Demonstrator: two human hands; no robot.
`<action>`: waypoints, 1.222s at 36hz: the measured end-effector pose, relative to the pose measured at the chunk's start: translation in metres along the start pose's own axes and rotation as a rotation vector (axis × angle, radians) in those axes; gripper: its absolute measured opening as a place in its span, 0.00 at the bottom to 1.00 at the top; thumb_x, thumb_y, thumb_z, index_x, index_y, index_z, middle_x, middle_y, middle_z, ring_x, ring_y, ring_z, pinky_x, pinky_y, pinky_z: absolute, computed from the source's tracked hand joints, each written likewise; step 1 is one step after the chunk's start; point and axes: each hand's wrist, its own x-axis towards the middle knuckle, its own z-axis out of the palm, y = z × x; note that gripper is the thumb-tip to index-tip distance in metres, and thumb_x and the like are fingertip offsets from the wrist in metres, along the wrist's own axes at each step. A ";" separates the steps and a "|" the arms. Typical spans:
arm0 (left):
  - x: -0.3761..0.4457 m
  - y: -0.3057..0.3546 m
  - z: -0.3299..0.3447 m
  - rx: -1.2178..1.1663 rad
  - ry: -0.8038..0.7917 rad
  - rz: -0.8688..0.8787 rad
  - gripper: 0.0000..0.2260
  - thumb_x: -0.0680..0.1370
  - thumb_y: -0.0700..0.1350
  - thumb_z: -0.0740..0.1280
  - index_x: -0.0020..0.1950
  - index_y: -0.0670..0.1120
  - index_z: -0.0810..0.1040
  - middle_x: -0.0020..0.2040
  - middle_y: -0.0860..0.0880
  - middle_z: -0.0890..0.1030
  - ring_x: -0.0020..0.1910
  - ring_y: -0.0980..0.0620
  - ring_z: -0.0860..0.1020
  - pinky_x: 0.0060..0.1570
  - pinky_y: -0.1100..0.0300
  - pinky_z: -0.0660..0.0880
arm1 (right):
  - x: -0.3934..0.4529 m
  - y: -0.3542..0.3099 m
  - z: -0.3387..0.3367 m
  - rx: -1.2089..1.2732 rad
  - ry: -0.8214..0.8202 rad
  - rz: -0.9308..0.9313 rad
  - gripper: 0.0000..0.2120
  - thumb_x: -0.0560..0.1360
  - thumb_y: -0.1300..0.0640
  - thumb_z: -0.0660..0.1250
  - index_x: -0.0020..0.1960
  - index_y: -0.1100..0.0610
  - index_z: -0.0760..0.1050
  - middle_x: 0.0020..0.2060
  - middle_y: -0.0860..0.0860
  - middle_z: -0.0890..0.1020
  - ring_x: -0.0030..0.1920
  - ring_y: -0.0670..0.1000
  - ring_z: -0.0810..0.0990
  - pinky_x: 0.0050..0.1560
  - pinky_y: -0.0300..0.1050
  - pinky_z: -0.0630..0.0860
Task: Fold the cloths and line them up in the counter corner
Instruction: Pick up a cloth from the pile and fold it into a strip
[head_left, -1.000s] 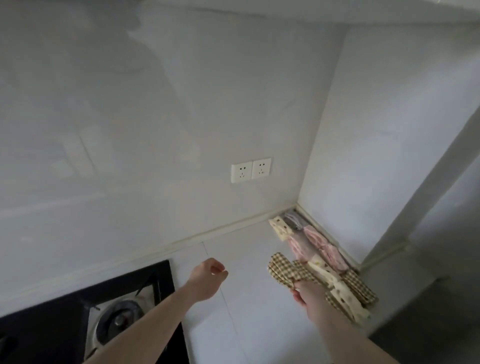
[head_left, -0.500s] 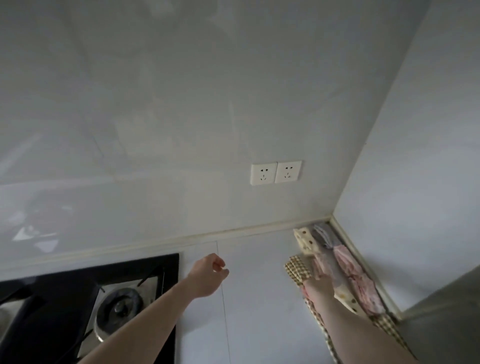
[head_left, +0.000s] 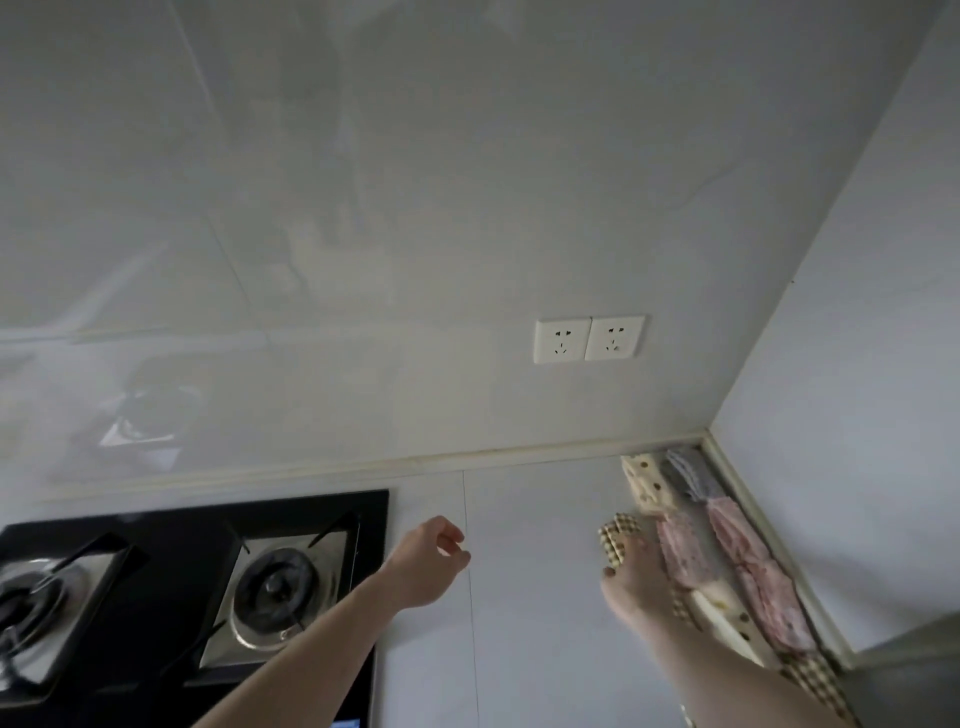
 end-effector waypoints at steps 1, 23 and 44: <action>-0.005 -0.005 -0.003 0.002 0.008 -0.002 0.08 0.79 0.49 0.69 0.57 0.52 0.77 0.51 0.58 0.79 0.44 0.58 0.78 0.40 0.67 0.72 | -0.003 -0.011 0.002 0.031 -0.001 -0.039 0.24 0.72 0.63 0.69 0.68 0.62 0.74 0.69 0.60 0.74 0.72 0.59 0.69 0.74 0.50 0.62; -0.309 -0.286 -0.172 -0.095 0.582 -0.304 0.08 0.77 0.46 0.71 0.54 0.56 0.78 0.51 0.57 0.81 0.48 0.59 0.80 0.47 0.64 0.77 | -0.305 -0.362 0.124 0.331 -0.495 -0.864 0.19 0.74 0.55 0.71 0.62 0.43 0.75 0.60 0.39 0.71 0.42 0.39 0.82 0.47 0.27 0.73; -0.537 -0.492 -0.272 -0.186 0.891 -0.443 0.08 0.76 0.47 0.71 0.54 0.56 0.79 0.51 0.60 0.80 0.47 0.60 0.80 0.48 0.60 0.77 | -0.568 -0.530 0.252 0.208 -0.820 -1.136 0.21 0.75 0.53 0.69 0.67 0.44 0.71 0.64 0.41 0.69 0.56 0.41 0.76 0.48 0.33 0.74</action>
